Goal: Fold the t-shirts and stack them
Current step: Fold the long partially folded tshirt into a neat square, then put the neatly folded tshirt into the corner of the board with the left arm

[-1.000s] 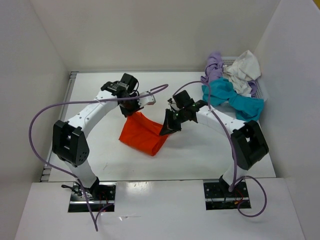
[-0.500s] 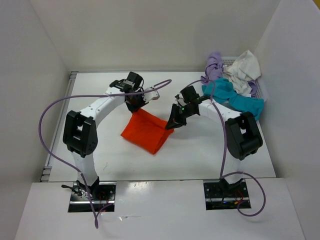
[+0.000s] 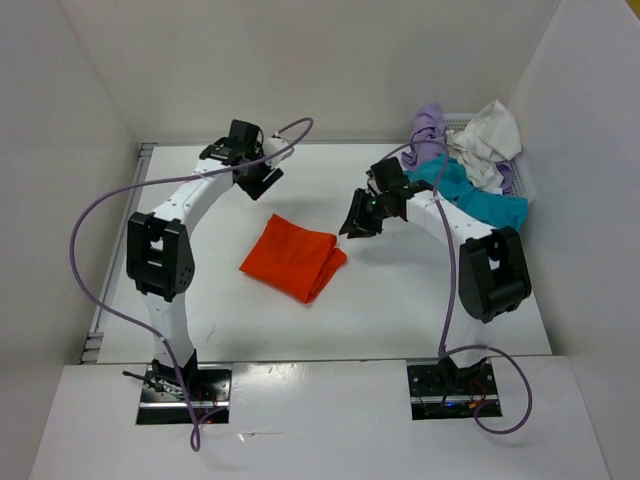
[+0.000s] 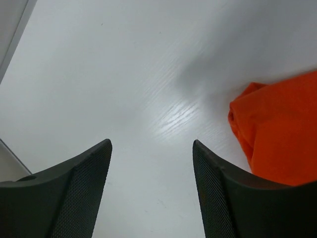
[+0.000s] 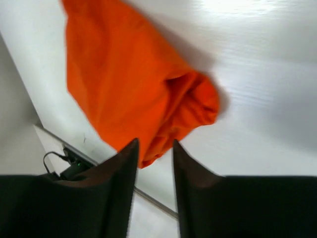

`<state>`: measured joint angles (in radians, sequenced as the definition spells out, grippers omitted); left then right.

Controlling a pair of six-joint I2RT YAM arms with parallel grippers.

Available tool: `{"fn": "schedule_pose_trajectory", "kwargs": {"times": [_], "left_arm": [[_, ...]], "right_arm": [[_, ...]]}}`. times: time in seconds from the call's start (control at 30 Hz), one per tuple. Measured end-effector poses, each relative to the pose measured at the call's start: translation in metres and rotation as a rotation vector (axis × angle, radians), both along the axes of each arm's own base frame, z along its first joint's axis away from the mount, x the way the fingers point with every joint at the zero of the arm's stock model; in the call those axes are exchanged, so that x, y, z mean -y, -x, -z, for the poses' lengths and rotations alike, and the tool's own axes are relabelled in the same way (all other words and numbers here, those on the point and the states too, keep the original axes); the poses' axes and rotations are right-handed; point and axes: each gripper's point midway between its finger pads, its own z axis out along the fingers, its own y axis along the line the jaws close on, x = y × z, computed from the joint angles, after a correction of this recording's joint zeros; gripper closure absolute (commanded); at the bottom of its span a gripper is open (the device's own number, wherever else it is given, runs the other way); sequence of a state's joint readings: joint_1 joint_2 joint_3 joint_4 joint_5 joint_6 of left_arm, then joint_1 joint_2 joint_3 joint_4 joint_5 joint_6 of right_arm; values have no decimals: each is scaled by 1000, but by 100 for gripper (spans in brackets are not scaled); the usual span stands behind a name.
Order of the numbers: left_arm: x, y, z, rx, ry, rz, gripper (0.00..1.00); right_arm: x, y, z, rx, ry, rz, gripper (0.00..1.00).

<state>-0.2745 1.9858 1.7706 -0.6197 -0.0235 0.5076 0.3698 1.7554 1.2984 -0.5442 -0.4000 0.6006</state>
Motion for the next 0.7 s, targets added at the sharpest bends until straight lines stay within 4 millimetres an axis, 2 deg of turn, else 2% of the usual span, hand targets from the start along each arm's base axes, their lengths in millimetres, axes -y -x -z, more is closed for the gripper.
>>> {"fn": "schedule_pose_trajectory", "kwargs": {"times": [0.1, 0.13, 0.17, 0.23, 0.37, 0.43, 0.53, 0.67, 0.7], "left_arm": [[-14, 10, -10, 2, 33, -23, 24], [-15, 15, -10, -4, 43, -21, 24], [-16, 22, -8, -19, 52, -16, 24], [-12, 34, 6, -63, 68, 0, 23], [-10, 71, 53, -221, 92, 7, 21], [-11, 85, 66, -276, 101, 5, 20], [-12, 92, 72, -306, 120, -9, 19], [-11, 93, 77, -313, 150, -18, 19], [-10, 95, 79, -323, 161, -22, 19]], "right_arm": [[-19, 8, -13, 39, -1, -37, 44], [-28, 13, -12, 38, 1, -52, 37], [-31, 16, -9, 30, 6, -59, 35], [-37, 20, 3, -1, 23, -58, 31], [-34, 19, 35, -73, 67, -35, 27], [-33, 19, 50, -102, 86, -28, 27], [-34, 18, 66, -124, 101, -26, 27], [-38, 10, 80, -135, 105, -30, 46], [-39, 8, 82, -134, 103, -31, 57]]}}
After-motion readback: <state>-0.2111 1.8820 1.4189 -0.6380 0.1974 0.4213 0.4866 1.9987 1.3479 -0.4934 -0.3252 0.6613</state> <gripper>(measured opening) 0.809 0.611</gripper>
